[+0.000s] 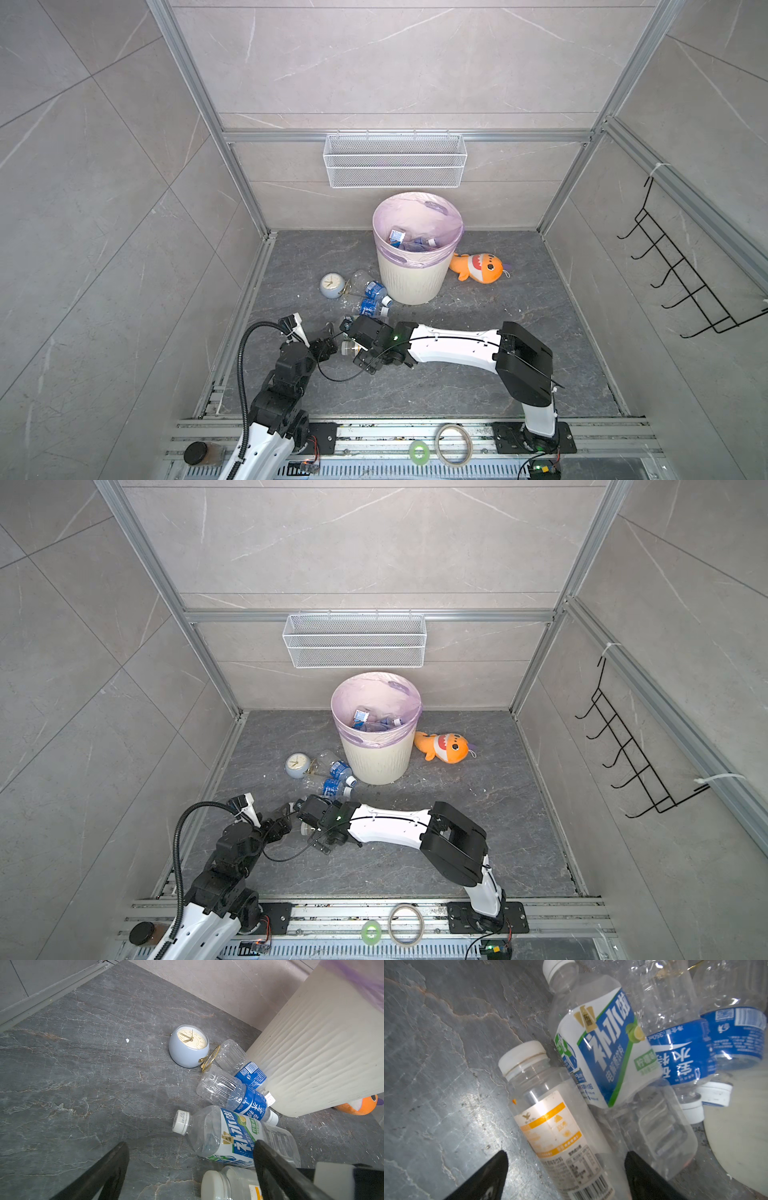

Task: Throw the plastic bottles in the bin
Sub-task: 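Return the left gripper to the pile while the right gripper reaches the bottles, then close the right gripper on the small orange-labelled bottle and lift it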

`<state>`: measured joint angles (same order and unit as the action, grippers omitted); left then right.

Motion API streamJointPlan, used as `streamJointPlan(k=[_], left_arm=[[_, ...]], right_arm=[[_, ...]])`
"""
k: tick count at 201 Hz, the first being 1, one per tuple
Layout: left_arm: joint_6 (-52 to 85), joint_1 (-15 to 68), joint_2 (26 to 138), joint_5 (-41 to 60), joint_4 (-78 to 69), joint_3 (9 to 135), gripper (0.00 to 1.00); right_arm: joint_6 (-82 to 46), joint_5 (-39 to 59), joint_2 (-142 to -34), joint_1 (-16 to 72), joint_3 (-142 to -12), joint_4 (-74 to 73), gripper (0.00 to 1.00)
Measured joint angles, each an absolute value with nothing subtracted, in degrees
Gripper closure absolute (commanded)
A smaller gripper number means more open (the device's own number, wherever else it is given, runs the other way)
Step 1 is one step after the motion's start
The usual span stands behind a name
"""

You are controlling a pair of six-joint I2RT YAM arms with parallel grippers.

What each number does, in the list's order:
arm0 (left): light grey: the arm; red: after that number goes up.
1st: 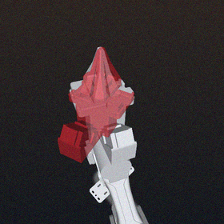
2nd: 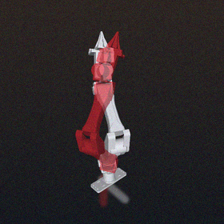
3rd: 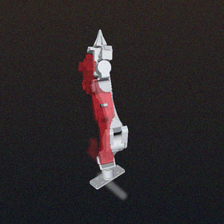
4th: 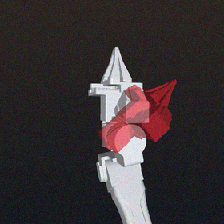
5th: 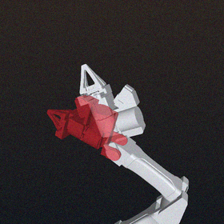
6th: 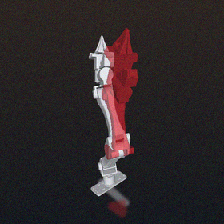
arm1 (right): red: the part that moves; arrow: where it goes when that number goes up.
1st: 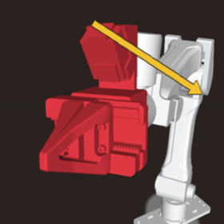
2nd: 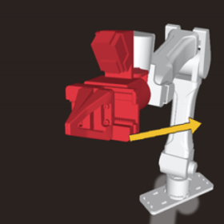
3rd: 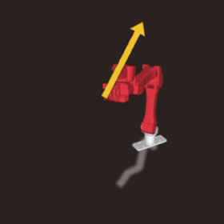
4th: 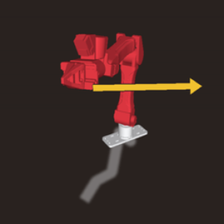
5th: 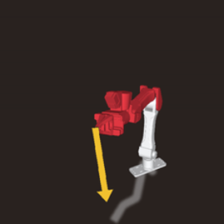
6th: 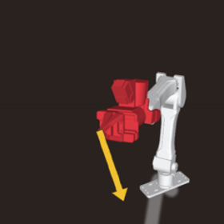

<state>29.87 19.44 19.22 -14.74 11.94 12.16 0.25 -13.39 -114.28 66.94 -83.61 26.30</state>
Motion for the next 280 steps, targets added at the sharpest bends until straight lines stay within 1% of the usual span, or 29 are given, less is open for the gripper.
streamJointPlan(k=[94, 160, 265, 280], left_arm=[[30.0, 19.1, 22.3, -14.3, 11.5, 12.2, 0.05], [30.0, 19.0, 24.7, -12.7, 10.2, 12.2, 0.05], [30.0, 18.6, 24.7, -11.8, 10.0, 12.2, 0.05], [30.0, 18.6, 24.7, -11.8, 10.0, 12.2, 0.05]], right_arm=[[0.3, -13.2, -116.7, 66.9, -84.6, 26.6, 0.13], [-0.3, -12.1, -116.7, 66.9, -84.6, 26.8, 0.22], [-1.7, -9.4, -118.6, 66.9, -84.6, 26.7, 0.22], [-1.8, -9.1, -119.2, 66.9, -84.6, 26.8, 0.25]])
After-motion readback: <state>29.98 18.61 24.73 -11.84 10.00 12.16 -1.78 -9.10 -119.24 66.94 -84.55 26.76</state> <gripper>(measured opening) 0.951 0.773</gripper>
